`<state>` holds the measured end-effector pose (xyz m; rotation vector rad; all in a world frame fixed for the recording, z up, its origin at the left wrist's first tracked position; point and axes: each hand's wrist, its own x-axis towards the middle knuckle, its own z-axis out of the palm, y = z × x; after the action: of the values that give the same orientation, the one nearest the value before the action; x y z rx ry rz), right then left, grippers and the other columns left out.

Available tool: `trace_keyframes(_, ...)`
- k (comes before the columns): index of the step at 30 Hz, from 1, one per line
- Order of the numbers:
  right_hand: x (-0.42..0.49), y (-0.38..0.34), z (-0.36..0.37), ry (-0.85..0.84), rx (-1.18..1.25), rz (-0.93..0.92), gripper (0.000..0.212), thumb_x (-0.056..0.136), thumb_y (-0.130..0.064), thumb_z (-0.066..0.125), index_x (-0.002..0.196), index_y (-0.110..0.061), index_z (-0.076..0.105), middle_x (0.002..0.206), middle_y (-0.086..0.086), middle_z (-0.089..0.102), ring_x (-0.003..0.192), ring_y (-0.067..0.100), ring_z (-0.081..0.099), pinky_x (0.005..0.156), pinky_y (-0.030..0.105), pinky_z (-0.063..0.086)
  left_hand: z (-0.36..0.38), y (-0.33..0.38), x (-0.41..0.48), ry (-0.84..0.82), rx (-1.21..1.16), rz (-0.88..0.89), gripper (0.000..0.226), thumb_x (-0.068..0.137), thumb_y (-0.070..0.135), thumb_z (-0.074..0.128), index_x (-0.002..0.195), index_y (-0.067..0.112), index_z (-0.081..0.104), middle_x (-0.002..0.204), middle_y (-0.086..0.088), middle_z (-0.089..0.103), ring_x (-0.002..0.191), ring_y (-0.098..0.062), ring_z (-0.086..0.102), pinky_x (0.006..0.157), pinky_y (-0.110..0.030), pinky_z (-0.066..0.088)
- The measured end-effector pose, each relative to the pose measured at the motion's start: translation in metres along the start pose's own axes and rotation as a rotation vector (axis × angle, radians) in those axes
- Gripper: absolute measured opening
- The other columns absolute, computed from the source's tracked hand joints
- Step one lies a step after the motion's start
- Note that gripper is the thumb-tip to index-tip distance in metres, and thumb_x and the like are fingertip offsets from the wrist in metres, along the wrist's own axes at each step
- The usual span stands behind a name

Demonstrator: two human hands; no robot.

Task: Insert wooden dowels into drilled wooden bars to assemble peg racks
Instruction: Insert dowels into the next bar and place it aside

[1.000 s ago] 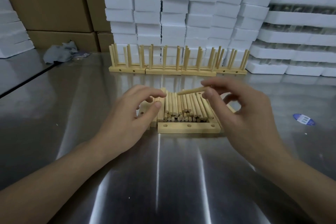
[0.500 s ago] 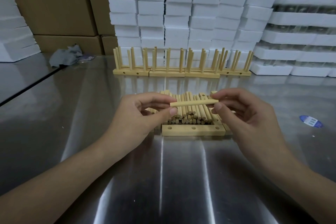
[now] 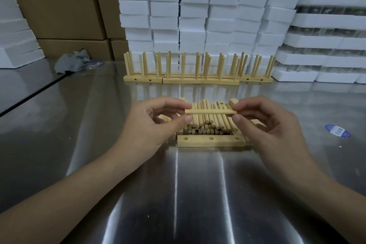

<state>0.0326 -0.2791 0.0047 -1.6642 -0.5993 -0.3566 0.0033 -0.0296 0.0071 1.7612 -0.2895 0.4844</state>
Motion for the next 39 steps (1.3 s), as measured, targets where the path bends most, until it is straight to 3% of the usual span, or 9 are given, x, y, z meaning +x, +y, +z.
trace_keyframes(2,0.0,0.001,0.0,-0.005,-0.005,-0.003,0.025,0.096,-0.005,0.073,0.099,-0.03,0.075,0.098,-0.002,0.078,0.09,0.011,0.072,0.062,0.03,0.053,0.0,-0.001,0.0,0.001,0.022,0.006,0.021,0.085,0.009,0.084,0.103,0.019,0.083,0.089,0.002,0.08,0.085,-0.023,0.072,0.069,-0.045,0.058)
trace_keyframes(7,-0.001,0.001,-0.001,-0.012,0.028,0.002,0.018,0.093,-0.018,0.077,0.107,-0.029,0.078,0.099,0.001,0.079,0.094,0.02,0.074,0.07,0.039,0.058,-0.004,-0.01,0.0,-0.035,0.168,0.067,0.019,0.086,0.019,0.085,0.102,0.029,0.084,0.089,0.005,0.079,0.074,-0.019,0.069,0.058,-0.034,0.051)
trace_keyframes(10,-0.002,-0.001,0.0,-0.095,0.049,0.043,0.019,0.091,-0.029,0.077,0.109,-0.031,0.08,0.098,0.002,0.08,0.092,0.018,0.075,0.073,0.023,0.058,-0.005,-0.015,-0.002,-0.132,0.301,0.125,0.021,0.087,0.033,0.085,0.108,0.033,0.083,0.098,0.012,0.076,0.091,-0.02,0.068,0.066,-0.024,0.05)
trace_keyframes(14,0.001,-0.001,-0.002,-0.055,0.084,0.061,0.017,0.091,-0.033,0.077,0.107,-0.029,0.081,0.094,0.0,0.078,0.083,0.008,0.069,0.067,0.018,0.055,-0.013,-0.014,0.0,-0.258,0.833,0.327,0.039,0.092,0.065,0.065,0.12,0.041,0.077,0.108,0.028,0.057,0.1,-0.003,0.05,0.08,-0.026,0.045)
trace_keyframes(16,0.002,-0.003,-0.005,-0.024,0.112,0.07,0.017,0.091,-0.034,0.078,0.106,-0.027,0.081,0.094,0.002,0.077,0.083,0.009,0.068,0.065,0.019,0.056,-0.017,-0.011,0.0,-0.311,0.953,0.373,0.037,0.091,0.066,0.064,0.116,0.043,0.078,0.11,0.027,0.051,0.1,-0.001,0.041,0.084,-0.03,0.042)
trace_keyframes(22,-0.001,-0.008,0.0,-0.071,0.105,0.074,0.017,0.092,-0.031,0.075,0.107,-0.024,0.078,0.103,0.005,0.08,0.091,0.016,0.075,0.065,0.022,0.057,-0.008,-0.003,-0.003,-0.459,0.729,0.276,0.033,0.087,0.066,0.068,0.109,0.045,0.08,0.111,0.027,0.054,0.114,-0.006,0.045,0.091,-0.032,0.046)
trace_keyframes(29,-0.01,-0.016,0.012,-0.232,-0.091,0.016,0.018,0.096,-0.034,0.067,0.111,-0.03,0.076,0.102,-0.005,0.076,0.098,0.017,0.071,0.074,0.034,0.058,-0.002,-0.004,-0.005,-0.486,0.652,0.198,0.028,0.085,0.058,0.078,0.106,0.04,0.082,0.11,0.025,0.059,0.117,-0.011,0.048,0.097,-0.036,0.047)
trace_keyframes(36,-0.009,-0.018,0.014,-0.275,-0.249,-0.037,0.018,0.102,-0.034,0.063,0.117,-0.037,0.073,0.099,-0.012,0.072,0.093,0.015,0.068,0.07,0.023,0.052,-0.003,-0.006,-0.005,-0.502,0.606,0.196,0.016,0.085,0.059,0.077,0.098,0.051,0.073,0.112,0.026,0.06,0.118,-0.013,0.049,0.097,-0.041,0.047)
trace_keyframes(39,-0.007,-0.018,0.015,-0.283,-0.258,-0.04,0.02,0.102,-0.033,0.063,0.119,-0.038,0.073,0.1,-0.014,0.073,0.095,0.014,0.069,0.073,0.024,0.053,-0.003,-0.008,-0.004,-0.506,0.6,0.189,0.017,0.085,0.06,0.077,0.098,0.048,0.076,0.113,0.025,0.06,0.119,-0.014,0.049,0.098,-0.041,0.047)
